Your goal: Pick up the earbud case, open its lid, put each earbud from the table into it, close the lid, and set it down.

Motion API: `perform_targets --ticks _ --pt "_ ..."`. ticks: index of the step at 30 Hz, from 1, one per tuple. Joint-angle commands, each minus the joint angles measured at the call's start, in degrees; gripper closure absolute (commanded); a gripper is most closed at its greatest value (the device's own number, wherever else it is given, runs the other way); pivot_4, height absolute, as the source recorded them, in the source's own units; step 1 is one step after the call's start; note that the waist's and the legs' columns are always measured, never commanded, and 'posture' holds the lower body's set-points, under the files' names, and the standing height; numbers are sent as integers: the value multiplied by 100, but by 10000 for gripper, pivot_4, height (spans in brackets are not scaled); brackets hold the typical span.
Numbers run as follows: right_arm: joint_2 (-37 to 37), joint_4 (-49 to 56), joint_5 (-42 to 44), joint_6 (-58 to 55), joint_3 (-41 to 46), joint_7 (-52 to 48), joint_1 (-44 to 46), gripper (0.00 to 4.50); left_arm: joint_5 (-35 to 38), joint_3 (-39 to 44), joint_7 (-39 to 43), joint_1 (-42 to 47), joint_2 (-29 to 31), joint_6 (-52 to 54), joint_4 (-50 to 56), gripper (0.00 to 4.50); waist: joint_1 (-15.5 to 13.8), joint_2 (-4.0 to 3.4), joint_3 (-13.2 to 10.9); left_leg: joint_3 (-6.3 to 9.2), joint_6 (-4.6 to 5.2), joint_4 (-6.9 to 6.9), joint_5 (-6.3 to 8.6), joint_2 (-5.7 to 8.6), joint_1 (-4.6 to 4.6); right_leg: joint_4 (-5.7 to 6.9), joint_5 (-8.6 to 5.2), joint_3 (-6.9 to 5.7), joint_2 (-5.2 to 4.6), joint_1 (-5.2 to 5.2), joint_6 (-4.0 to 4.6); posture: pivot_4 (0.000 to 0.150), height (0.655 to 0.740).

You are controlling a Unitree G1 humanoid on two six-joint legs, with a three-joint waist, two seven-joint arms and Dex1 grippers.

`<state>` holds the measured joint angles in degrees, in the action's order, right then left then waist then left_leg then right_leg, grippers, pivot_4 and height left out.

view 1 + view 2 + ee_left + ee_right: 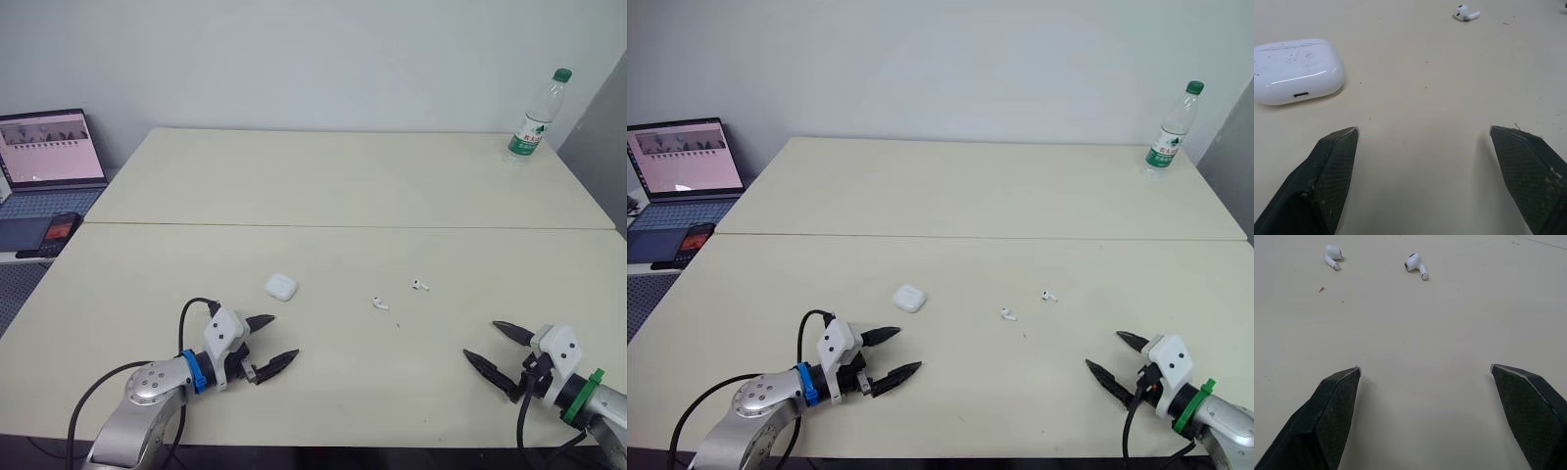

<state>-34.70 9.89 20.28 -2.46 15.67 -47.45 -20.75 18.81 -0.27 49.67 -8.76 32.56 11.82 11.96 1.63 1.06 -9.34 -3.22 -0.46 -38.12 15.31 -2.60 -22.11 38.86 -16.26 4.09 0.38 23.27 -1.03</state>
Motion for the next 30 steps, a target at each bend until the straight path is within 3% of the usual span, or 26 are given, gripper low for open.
perform_targets --ticks 1,22,30 --pt "-22 125 26 132 113 -16 3 480 -36 -97 82 -76 58 64 -54 0 0 0 0 0 0 0 0 0 0 0 0 0 0 0 0 1500 7362" --pt "-39 85 35 151 87 -96 57 480 311 225 27 -289 -69 141 224 0 6 6 -2 -1 0 10 0 -2 4 0 -5 -2 0 0 -3 1500 7362" --pt "5 681 279 22 -128 -295 -12 480 438 777 -704 -48 -549 -94 55 0 6 21 -11 10 -1 17 1 -3 3 3 -2 -8 4 1 -22 1500 7362"
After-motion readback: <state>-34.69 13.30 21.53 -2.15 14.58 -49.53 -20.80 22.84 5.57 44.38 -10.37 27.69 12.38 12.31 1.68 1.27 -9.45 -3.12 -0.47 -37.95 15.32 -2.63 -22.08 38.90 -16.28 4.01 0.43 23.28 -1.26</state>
